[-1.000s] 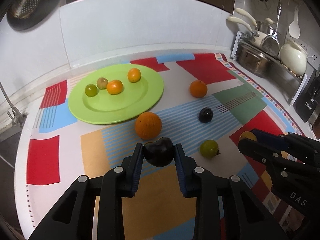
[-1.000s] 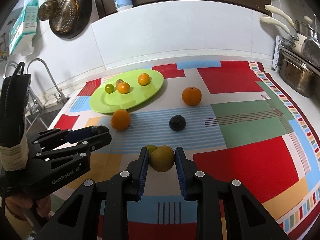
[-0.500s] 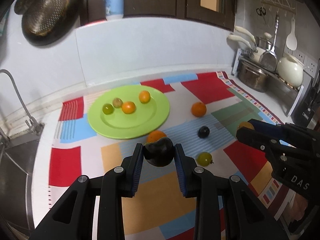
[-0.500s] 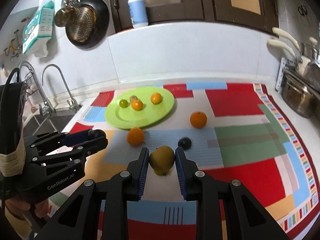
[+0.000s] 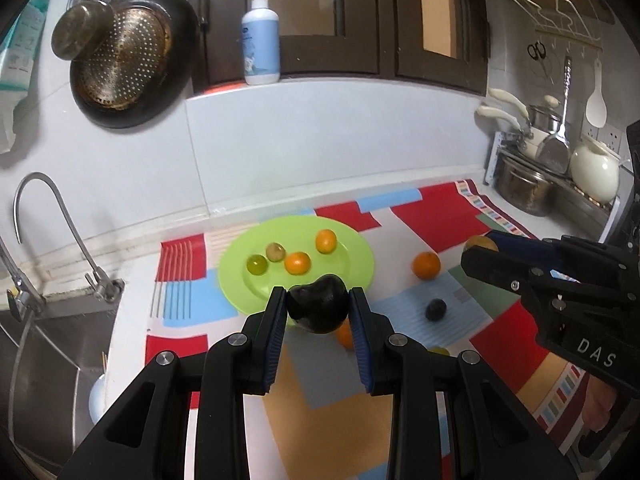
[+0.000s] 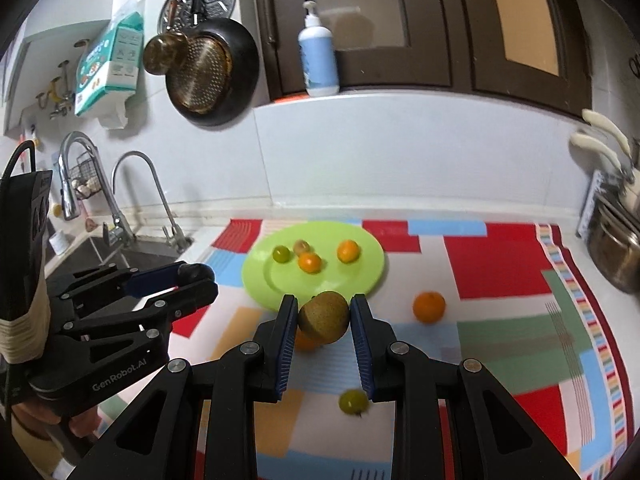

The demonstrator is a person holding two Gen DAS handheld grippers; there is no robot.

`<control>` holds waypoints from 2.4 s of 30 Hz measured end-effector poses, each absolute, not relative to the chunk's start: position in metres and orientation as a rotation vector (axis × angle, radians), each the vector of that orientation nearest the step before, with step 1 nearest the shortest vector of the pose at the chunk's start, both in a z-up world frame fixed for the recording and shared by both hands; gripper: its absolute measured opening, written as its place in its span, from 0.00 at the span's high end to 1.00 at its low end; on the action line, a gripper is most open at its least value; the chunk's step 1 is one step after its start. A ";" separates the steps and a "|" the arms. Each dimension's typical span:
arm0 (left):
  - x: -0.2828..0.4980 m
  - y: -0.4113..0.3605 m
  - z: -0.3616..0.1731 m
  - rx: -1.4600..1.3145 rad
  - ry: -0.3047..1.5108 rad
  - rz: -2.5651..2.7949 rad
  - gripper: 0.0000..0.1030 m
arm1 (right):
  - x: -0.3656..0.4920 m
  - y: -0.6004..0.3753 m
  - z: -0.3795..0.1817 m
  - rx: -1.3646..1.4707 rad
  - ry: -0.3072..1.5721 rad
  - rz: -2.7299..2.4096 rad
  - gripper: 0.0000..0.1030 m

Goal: Organize fruits
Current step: 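Carry the plum in the left tool over the plate while the right tool carries its fruit there, then open the left tool onto the plate while the right tool releases its fruit there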

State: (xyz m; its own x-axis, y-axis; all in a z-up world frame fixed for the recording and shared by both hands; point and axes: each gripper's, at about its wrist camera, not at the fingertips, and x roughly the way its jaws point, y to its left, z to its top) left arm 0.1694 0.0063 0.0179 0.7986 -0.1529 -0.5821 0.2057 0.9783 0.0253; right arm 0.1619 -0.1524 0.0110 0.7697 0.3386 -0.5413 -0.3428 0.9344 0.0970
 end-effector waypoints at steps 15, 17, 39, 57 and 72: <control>0.217 0.023 0.021 0.078 0.592 -0.170 0.70 | 0.217 -0.128 0.022 -0.030 0.555 0.437 0.72; 0.225 0.023 0.020 0.081 0.592 -0.170 0.70 | 0.226 -0.126 0.021 -0.032 0.556 0.436 0.72; 0.331 0.041 -0.011 0.076 0.624 -0.176 0.70 | 0.350 -0.102 -0.012 -0.019 0.686 0.452 0.72; 0.402 0.043 -0.070 0.061 0.769 -0.269 0.70 | 0.413 -0.084 -0.067 -0.060 0.822 0.418 0.73; 0.390 0.044 -0.060 0.079 0.768 -0.229 0.64 | 0.408 -0.087 -0.066 -0.045 0.811 0.411 0.72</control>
